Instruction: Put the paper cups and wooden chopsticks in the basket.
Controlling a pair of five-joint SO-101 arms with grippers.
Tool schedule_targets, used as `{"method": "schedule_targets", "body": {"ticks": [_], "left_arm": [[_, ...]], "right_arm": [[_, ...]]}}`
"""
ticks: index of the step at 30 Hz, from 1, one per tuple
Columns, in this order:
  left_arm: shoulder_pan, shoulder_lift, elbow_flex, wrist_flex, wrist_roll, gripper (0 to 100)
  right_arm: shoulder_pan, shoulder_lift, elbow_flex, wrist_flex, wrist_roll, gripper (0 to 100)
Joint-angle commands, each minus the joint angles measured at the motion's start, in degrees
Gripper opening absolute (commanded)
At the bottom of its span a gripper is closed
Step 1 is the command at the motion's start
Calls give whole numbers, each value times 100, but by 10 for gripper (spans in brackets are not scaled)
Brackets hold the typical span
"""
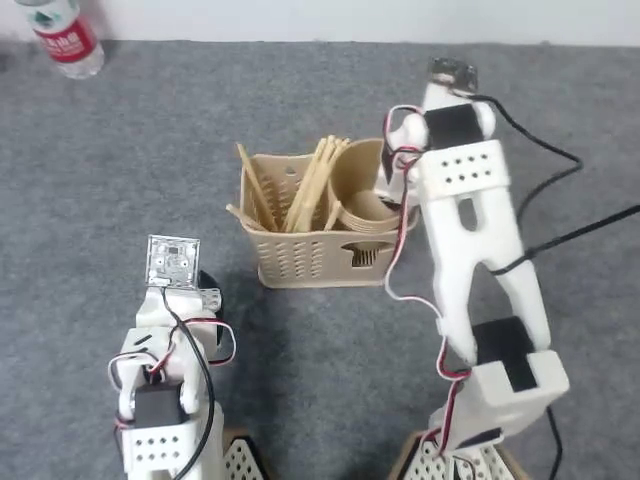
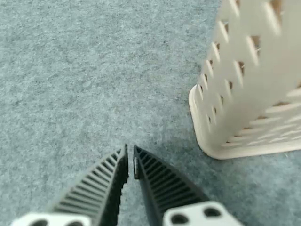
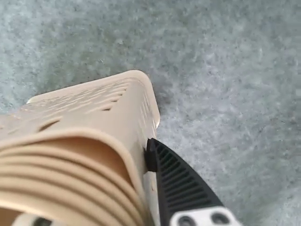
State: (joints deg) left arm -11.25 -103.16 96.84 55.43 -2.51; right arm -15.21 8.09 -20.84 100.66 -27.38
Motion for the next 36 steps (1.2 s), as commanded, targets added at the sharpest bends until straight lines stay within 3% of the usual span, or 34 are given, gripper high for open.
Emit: {"method": "schedule_targets", "body": {"ticks": [1,7,13,19,28,36], "left_arm": [[35,-88,-40,-9,35,12],[35,-88,-40,-9,35,12],[35,-88,-40,-9,26,12],[35,-88,-40,-9,26,12],[35,-88,-40,-9,26,12],[35,-88,-40,-9,26,12]], "right_arm": [[532,-207,18,154,-62,6],[646,-259,9,207,-35,6],[259,-822,-149,198,-9,6],[48,-1174,-615,224,554,6],[136,-936,-70,233,615,6],[778,-760,-35,233,1688,6]]}}
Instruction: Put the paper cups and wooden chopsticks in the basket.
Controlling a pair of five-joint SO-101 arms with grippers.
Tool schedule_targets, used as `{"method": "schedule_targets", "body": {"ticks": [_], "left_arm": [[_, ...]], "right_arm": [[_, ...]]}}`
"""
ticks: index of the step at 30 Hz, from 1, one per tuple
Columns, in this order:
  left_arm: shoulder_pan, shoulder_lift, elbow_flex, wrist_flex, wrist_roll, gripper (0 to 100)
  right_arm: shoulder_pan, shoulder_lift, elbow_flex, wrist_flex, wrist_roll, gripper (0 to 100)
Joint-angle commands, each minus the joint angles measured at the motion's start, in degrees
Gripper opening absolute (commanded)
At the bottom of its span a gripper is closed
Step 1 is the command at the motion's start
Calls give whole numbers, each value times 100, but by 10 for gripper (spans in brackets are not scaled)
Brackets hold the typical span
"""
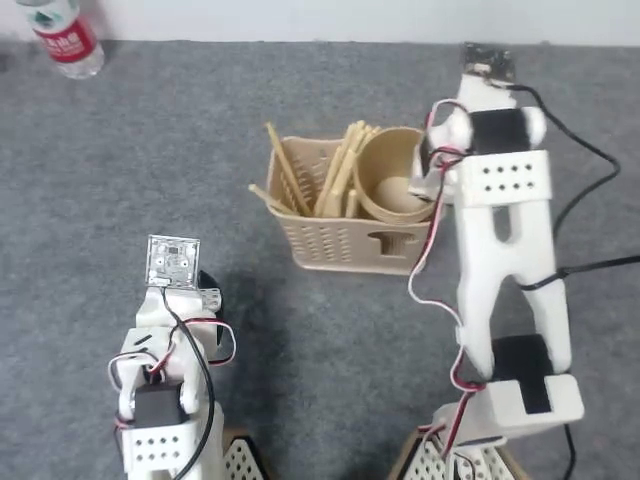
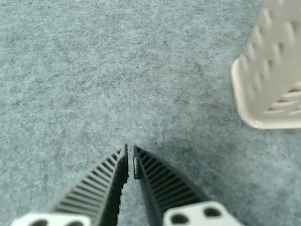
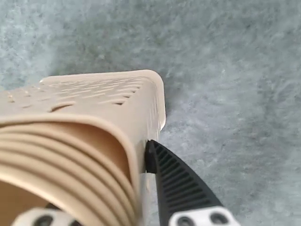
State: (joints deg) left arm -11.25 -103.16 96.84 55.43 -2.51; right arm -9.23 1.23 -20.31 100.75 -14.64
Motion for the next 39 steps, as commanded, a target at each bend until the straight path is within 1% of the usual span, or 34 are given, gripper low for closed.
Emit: {"method": "schedule_targets", "body": {"ticks": [1,10,18,23,25,27,30,33,37,39], "left_arm": [[35,-88,-40,-9,26,12],[35,-88,-40,0,26,12],[35,-88,-40,0,26,12],[35,-88,-40,0,26,12],[35,-88,-40,0,26,12],[35,-88,-40,0,26,12],[26,-88,-40,0,26,12],[26,-88,-40,0,26,12],[26,-88,-40,0,26,12],[26,-88,-40,0,26,12]], "right_arm": [[215,-75,-79,224,457,6],[-57,-48,-62,224,607,6],[-84,-40,589,163,563,6],[-84,-48,545,163,677,7],[-92,-48,413,119,993,42],[-66,-48,185,75,1266,114],[-57,-48,-141,40,1371,198],[-84,-40,-325,-224,1407,210],[-84,-40,-316,-549,2004,210],[-84,-48,-316,-655,2189,210]]}}
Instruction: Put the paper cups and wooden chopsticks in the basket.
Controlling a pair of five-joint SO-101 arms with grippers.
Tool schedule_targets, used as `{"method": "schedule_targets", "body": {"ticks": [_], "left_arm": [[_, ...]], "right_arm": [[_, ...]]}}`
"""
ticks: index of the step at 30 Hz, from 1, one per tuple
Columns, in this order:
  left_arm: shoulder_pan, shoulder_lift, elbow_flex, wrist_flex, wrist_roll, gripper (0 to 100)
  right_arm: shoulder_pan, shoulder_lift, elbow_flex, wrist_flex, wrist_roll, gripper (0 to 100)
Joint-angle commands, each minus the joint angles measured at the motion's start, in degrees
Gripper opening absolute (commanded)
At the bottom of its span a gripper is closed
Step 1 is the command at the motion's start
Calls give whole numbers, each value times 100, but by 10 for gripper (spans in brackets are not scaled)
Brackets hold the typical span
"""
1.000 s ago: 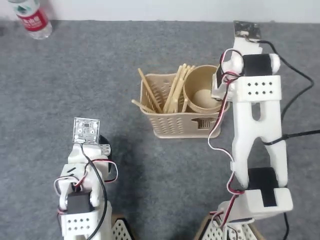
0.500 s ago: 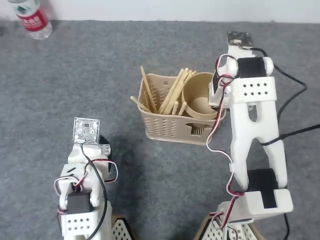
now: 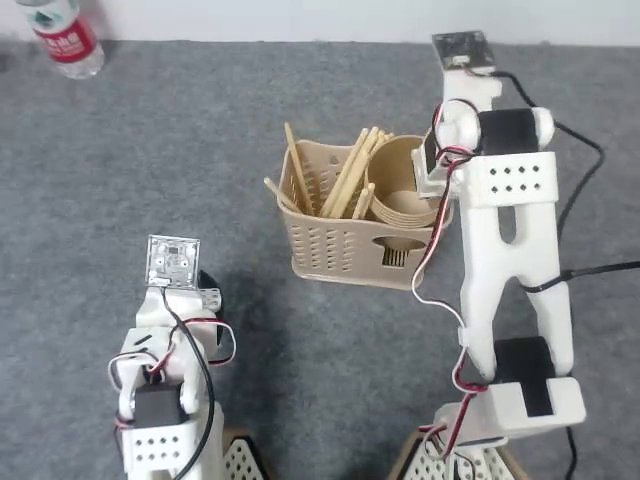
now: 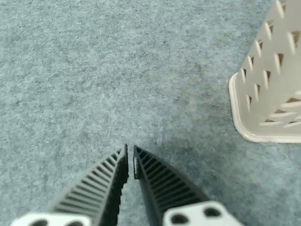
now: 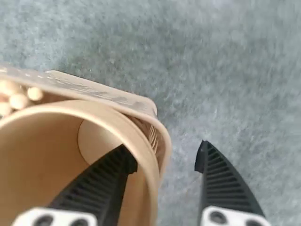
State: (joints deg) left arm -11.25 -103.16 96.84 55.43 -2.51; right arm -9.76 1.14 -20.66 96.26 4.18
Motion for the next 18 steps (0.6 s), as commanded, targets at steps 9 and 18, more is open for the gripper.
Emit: {"method": "schedule_targets", "body": {"ticks": [9,18], "left_arm": [[26,-88,-40,-9,26,12],[35,-88,-40,-9,26,12]], "right_arm": [[-40,-48,-290,-1051,703,212],[-48,-110,-826,-233,756,212]]}}
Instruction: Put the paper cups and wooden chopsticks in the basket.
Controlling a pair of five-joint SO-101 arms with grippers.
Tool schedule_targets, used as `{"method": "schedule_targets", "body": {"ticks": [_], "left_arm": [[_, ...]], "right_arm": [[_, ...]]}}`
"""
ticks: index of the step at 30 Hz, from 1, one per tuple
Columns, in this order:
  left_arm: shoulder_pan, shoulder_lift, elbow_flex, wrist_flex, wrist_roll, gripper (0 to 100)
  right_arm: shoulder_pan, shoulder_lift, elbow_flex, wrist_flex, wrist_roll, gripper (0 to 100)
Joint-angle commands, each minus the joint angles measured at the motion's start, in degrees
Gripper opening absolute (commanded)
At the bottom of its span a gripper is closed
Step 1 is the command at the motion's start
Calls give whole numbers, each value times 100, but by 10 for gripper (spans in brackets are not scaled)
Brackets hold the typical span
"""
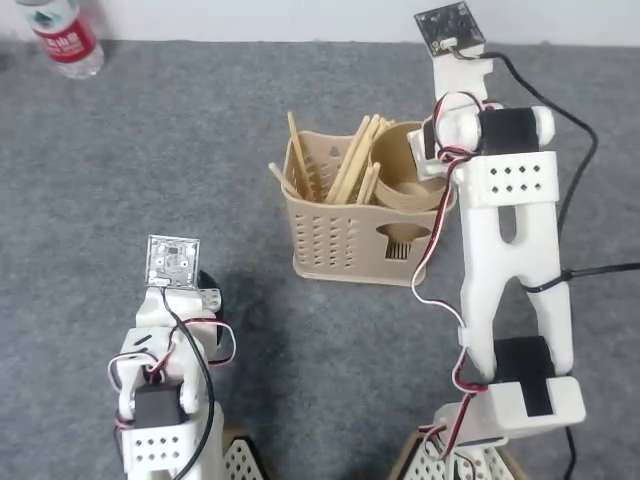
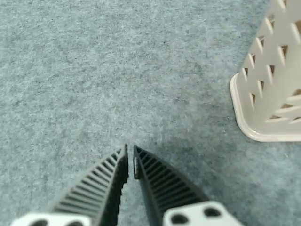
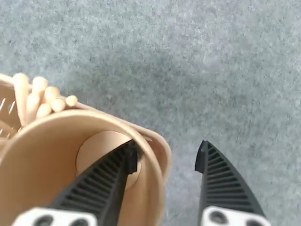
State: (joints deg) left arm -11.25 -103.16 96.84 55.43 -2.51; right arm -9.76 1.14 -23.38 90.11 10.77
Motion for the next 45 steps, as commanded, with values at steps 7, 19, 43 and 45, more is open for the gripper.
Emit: {"method": "schedule_targets", "body": {"ticks": [7,19,43,45], "left_arm": [[35,-88,-40,-9,26,12],[44,-97,-40,-18,44,24],[35,-105,-48,202,1090,12],[35,-105,-48,176,1090,12]], "right_arm": [[-4,-321,-1829,1288,97,209],[-171,-3714,-1055,1270,70,209],[1798,-9789,7244,-1218,598,11],[1807,-10519,7789,-1262,475,6]]}}
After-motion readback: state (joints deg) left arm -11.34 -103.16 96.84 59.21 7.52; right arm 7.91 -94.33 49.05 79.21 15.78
